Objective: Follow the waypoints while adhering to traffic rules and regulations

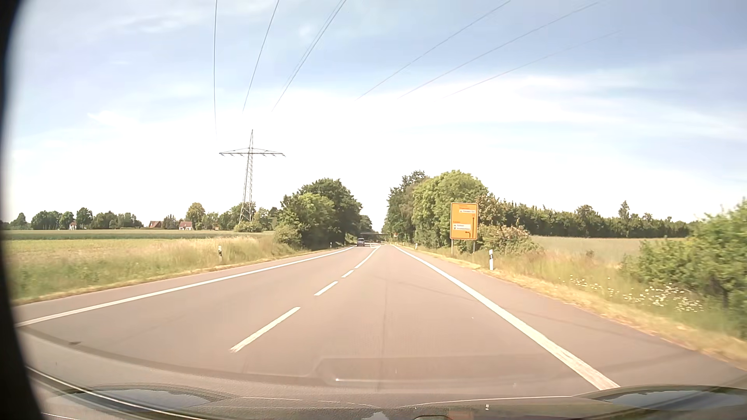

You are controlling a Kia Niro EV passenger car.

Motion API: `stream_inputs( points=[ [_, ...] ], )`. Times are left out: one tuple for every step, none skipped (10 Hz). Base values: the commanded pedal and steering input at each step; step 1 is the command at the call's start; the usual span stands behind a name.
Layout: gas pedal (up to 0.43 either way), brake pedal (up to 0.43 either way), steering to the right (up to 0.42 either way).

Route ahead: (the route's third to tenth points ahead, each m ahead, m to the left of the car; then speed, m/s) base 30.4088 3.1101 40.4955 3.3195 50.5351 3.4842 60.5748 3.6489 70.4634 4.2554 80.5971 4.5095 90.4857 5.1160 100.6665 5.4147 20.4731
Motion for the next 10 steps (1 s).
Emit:
stream_inputs(
  points=[
    [0.000, 0.000, 0.000],
    [0.000, 0.000, 0.000],
    [0.000, 0.000, 0.000],
    [0.000, 0.000, 0.000],
    [0.000, 0.000, 0.000],
    [0.000, 0.000, -0.001],
    [0.000, 0.000, -0.001],
    [0.000, 0.000, -0.002],
    [0.000, 0.000, -0.002],
    [0.000, 0.000, -0.001]
  ],
)
